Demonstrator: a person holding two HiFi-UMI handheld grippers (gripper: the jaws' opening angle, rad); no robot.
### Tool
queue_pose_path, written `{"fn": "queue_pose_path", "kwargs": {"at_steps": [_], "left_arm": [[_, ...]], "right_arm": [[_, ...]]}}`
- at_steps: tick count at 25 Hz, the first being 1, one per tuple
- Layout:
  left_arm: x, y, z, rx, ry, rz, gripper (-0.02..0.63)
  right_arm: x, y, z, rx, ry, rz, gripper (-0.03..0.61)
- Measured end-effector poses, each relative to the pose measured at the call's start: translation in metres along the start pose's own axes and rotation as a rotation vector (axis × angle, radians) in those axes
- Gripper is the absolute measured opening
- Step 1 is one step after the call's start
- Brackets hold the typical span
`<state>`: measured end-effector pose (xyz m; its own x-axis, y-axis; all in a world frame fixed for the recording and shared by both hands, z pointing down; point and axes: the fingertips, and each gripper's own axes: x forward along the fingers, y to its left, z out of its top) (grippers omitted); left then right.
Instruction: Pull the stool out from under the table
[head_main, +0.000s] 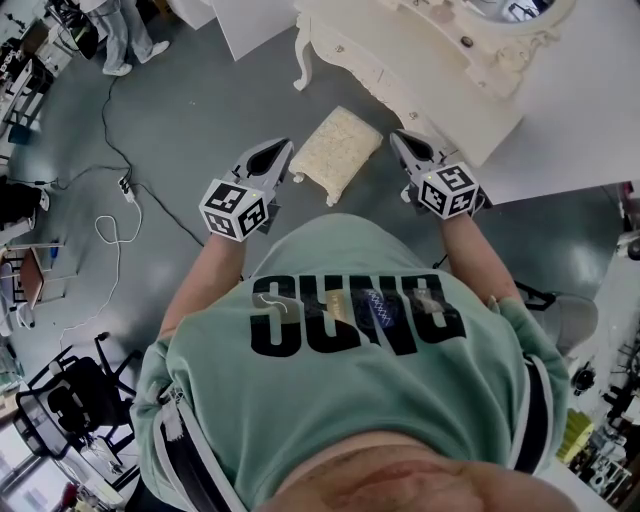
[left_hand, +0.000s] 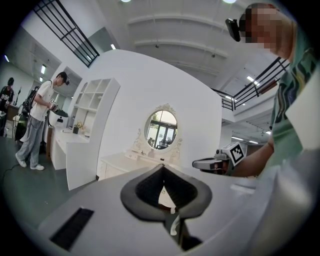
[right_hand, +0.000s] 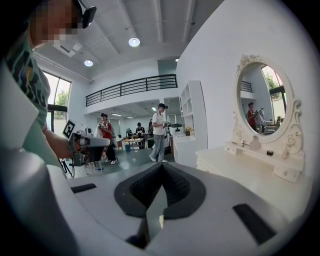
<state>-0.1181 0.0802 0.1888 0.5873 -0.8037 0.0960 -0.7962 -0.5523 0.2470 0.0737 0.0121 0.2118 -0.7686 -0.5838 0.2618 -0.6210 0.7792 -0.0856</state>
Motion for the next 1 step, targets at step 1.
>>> {"fn": "queue_pose_path", "kwargs": {"at_steps": [1], "left_arm": [[0.0003,0.0001,-0.0004,0.0,0.001,0.0,0.008]], "right_arm": [[0.0005,-0.0001,-0.0002,0.0,0.0,0.001,-0.008]]}}
